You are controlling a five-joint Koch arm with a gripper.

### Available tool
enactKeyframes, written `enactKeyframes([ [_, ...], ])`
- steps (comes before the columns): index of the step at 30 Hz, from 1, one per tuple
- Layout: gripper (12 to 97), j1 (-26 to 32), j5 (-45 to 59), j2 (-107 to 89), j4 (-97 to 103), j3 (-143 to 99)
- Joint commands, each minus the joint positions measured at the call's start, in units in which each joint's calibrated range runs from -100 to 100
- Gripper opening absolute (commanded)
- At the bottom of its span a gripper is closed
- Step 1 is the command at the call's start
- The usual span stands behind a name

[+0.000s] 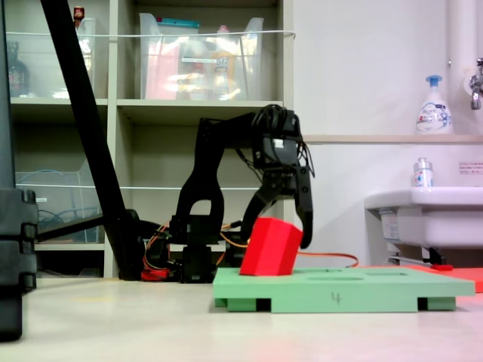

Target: Put the octagonal pillar block into the corresponding hole

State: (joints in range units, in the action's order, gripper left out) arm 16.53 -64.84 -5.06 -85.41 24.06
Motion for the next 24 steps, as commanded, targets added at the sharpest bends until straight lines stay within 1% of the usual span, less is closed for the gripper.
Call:
enactKeyframes([
  [1,41.7,-0.6,0.0,0.3,-0.2,1.0],
  [17,42.8,-1.8,0.9,4.2,0.5,1.0],
  [20,45.3,-2.1,1.6,4.2,0.5,1.0],
  [22,49.9,-2.3,1.7,4.2,0.5,1.1],
  [24,52.5,-2.7,2.2,4.2,0.5,1.0],
])
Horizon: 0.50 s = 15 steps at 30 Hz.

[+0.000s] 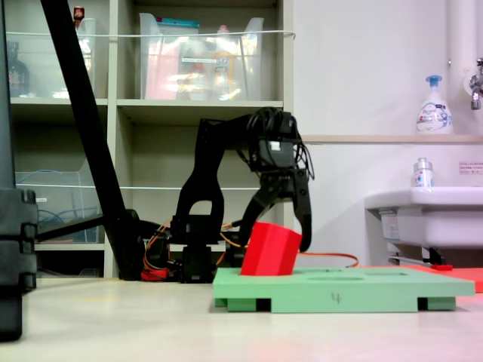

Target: Put the octagonal pillar block into the corresponding hole

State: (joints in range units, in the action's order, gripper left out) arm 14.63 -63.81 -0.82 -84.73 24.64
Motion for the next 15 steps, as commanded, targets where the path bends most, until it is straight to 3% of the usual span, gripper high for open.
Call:
enactKeyframes([
  [1,52.6,-1.0,1.4,0.0,-0.2,0.4],
  [15,77.7,-2.5,1.5,-0.7,-0.2,-1.2],
])
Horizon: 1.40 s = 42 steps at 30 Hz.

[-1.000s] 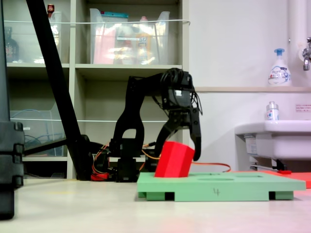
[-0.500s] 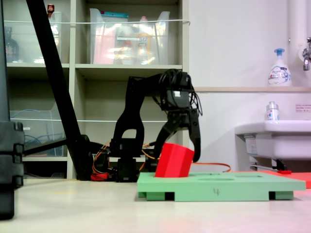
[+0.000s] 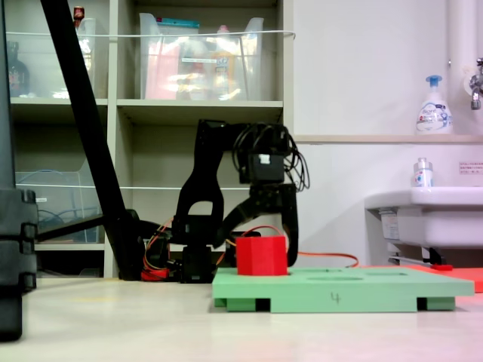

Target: Put the octagonal pillar block into the corresponding hole

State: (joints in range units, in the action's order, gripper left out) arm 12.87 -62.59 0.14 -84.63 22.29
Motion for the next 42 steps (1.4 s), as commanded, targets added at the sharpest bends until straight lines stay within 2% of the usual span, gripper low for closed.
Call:
enactKeyframes([
  [1,80.7,-0.6,0.2,-2.4,-0.3,1.7],
  [3,83.2,-0.3,0.2,-6.0,-0.3,2.4],
  [8,83.0,0.0,0.8,-25.3,-0.3,2.3],
  [13,82.5,0.0,10.2,-43.7,-3.4,5.8],
  [14,78.5,-0.1,12.6,-47.5,-3.4,5.8],
  [17,57.9,-1.4,24.5,-56.4,-3.3,5.6],
  [18,55.0,-2.1,29.0,-59.6,-3.0,4.9],
  [21,54.4,-6.0,42.2,-69.1,-1.1,-0.4],
  [24,54.3,-9.3,45.2,-75.8,11.3,-12.1],
  [28,54.2,-10.5,49.7,-88.1,30.9,-41.0],
  [30,53.9,-10.5,52.2,-99.0,48.7,-61.5],
  [34,46.9,-10.1,58.9,-100.1,100.4,-103.3],
  [39,47.0,-10.2,65.8,-100.1,104.0,-121.9],
  [42,47.0,-10.0,68.2,-100.1,103.6,-122.3],
])
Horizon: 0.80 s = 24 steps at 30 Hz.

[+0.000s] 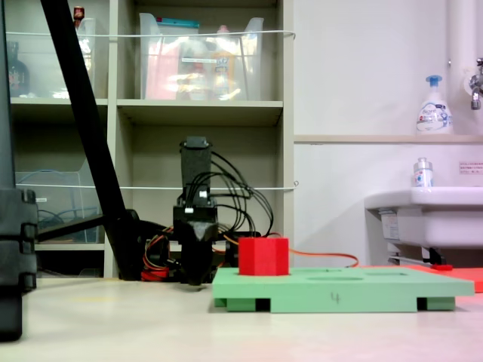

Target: Put the octagonal pillar block into the corresponding hole

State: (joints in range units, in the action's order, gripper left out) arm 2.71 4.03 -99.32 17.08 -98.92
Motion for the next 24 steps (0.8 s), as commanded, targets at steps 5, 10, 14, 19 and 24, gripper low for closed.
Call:
enactKeyframes([
  [5,51.0,0.1,1.4,-0.7,-17.5,-1.1],
  [10,48.6,-0.5,-1.5,-0.7,-16.2,-1.1],
  [14,48.6,-0.4,-1.5,-0.7,-15.6,-1.1],
  [19,48.6,-0.4,-1.5,-0.7,-15.6,-1.1],
  [24,48.6,-0.4,-1.5,-0.7,-15.6,-1.1],
])
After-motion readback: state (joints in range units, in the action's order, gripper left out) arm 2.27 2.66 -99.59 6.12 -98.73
